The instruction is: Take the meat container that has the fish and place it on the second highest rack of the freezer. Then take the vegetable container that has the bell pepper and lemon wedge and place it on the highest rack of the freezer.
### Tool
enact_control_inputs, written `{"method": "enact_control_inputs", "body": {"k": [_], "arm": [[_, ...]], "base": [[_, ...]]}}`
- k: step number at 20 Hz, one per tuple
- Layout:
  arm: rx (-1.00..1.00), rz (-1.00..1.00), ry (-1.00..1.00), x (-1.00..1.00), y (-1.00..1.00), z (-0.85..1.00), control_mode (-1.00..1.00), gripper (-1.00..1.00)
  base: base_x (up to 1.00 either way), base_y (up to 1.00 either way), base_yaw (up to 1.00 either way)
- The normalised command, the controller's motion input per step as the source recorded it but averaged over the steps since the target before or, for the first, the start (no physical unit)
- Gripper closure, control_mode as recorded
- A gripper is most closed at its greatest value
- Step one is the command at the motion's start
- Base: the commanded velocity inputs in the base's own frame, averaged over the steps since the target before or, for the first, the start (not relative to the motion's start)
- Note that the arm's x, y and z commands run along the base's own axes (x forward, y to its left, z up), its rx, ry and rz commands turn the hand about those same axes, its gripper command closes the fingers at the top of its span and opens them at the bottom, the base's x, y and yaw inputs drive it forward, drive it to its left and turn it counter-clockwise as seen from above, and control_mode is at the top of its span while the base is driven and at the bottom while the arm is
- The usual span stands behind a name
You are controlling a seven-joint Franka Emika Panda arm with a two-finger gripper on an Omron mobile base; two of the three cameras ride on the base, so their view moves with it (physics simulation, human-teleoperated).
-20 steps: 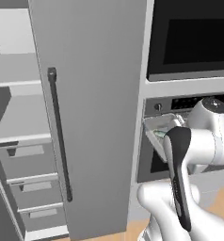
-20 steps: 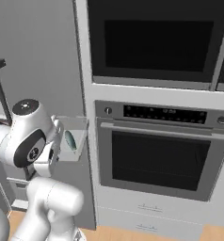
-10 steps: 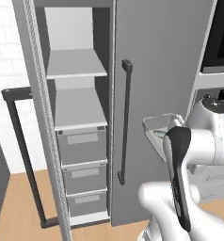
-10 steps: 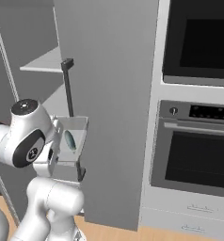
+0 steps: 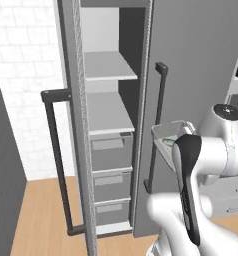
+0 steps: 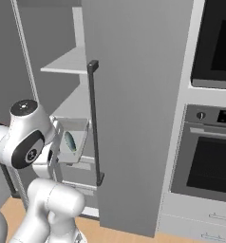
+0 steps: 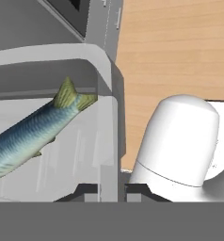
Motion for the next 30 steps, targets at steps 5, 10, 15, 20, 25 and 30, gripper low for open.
{"method": "enact_control_inputs", "body": {"k": [5, 10, 15, 20, 25, 30], "arm": [[0.00, 0.00, 0.00, 0.00, 0.00, 0.00, 1.00, 1.00], [0.00, 0.00, 0.00, 0.00, 0.00, 0.00, 1.00, 1.00], [0.00, 0.00, 0.00, 0.00, 0.00, 0.00, 1.00, 1.00], [0.00, 0.00, 0.00, 0.00, 0.00, 0.00, 1.00, 1.00], [0.00, 0.00, 0.00, 0.00, 0.00, 0.00, 1.00, 1.00], [0.00, 0.00, 0.00, 0.04, 0.00, 0.00, -1.00, 1.00]], "base": [[0.27, 0.29, 0.09], [0.42, 0.30, 0.15], [0.38, 0.24, 0.13], [0.05, 0.30, 0.06], [0.08, 0.26, 0.00], [0.13, 0.00, 0.00]]}}
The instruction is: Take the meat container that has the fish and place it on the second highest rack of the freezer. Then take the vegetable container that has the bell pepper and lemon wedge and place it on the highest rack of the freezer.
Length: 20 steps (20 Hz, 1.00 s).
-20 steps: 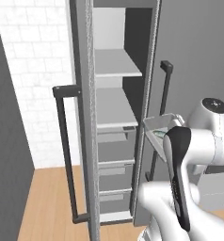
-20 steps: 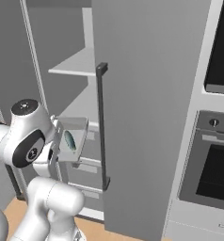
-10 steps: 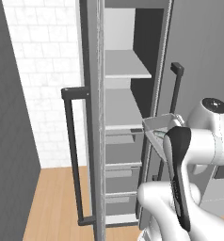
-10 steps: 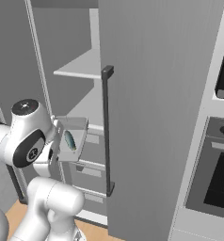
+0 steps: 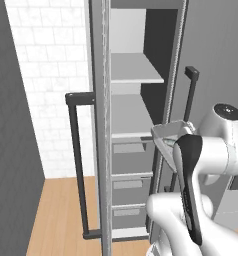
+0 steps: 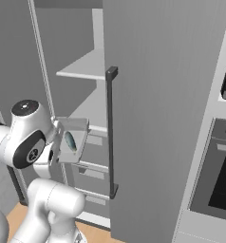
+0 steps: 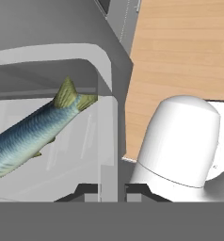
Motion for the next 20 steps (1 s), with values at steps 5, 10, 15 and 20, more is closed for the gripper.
{"method": "enact_control_inputs", "body": {"k": [5, 10, 15, 20], "arm": [[0.01, 0.00, 0.00, 0.32, -0.01, 0.00, -1.00, 1.00], [0.01, 0.00, 0.00, 0.40, -0.02, -0.04, -1.00, 1.00], [0.00, 0.02, 0.00, 0.60, 0.09, -0.13, -1.00, 1.00], [0.00, 0.05, 0.00, 0.67, 0.09, -0.09, -1.00, 1.00]], "base": [[0.00, 0.00, 0.00], [0.00, 0.00, 0.00], [0.00, 0.00, 0.00], [0.00, 0.00, 0.00]]}}
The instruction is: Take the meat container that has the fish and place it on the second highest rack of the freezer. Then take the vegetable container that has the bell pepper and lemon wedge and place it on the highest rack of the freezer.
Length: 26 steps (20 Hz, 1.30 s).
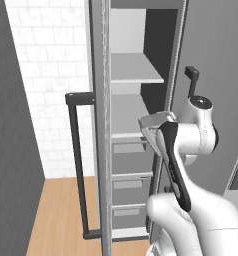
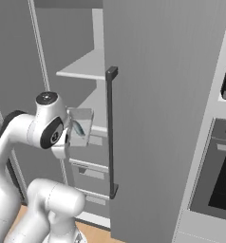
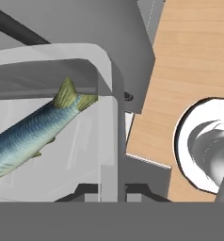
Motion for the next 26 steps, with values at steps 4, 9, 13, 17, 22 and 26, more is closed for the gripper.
{"method": "enact_control_inputs", "body": {"k": [4, 9, 13, 17, 22, 26], "arm": [[0.00, 0.06, 0.00, 0.59, 0.00, -0.12, -1.00, 1.00], [0.00, 0.02, 0.00, 0.58, 0.08, -0.15, -1.00, 1.00], [0.00, 0.00, 0.00, 0.58, 0.25, -0.09, -1.00, 1.00], [0.00, 0.00, 0.00, 0.53, 0.03, -0.01, -1.00, 1.00], [0.00, 0.00, 0.00, 0.55, 0.00, -0.04, -1.00, 1.00], [0.00, 0.00, 0.00, 0.51, 0.00, -0.13, -1.00, 1.00]], "base": [[0.00, 0.00, 0.00], [0.00, 0.00, 0.00], [0.00, 0.00, 0.00], [0.00, 0.00, 0.00], [0.00, 0.00, 0.00], [0.00, 0.00, 0.00]]}}
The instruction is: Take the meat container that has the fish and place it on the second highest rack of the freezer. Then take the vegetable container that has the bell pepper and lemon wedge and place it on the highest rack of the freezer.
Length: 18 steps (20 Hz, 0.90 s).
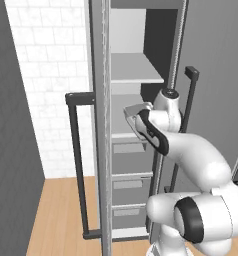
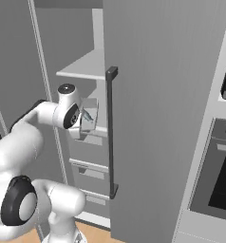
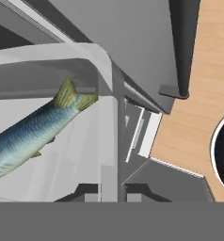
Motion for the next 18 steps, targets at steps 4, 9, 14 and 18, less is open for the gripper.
{"method": "enact_control_inputs", "body": {"k": [4, 9, 14, 18], "arm": [[0.00, 0.00, 0.00, 0.43, 0.00, -0.22, -1.00, 1.00], [0.00, 0.00, 0.00, 0.44, 0.00, -0.14, -1.00, 1.00], [0.00, 0.00, -0.01, 0.41, 0.00, -0.34, -1.00, 1.00], [0.00, 0.00, 0.00, 0.47, 0.00, -0.21, -1.00, 1.00]], "base": [[0.00, 0.00, 0.00], [0.00, 0.00, 0.00], [0.00, 0.00, 0.00], [0.00, 0.00, 0.00]]}}
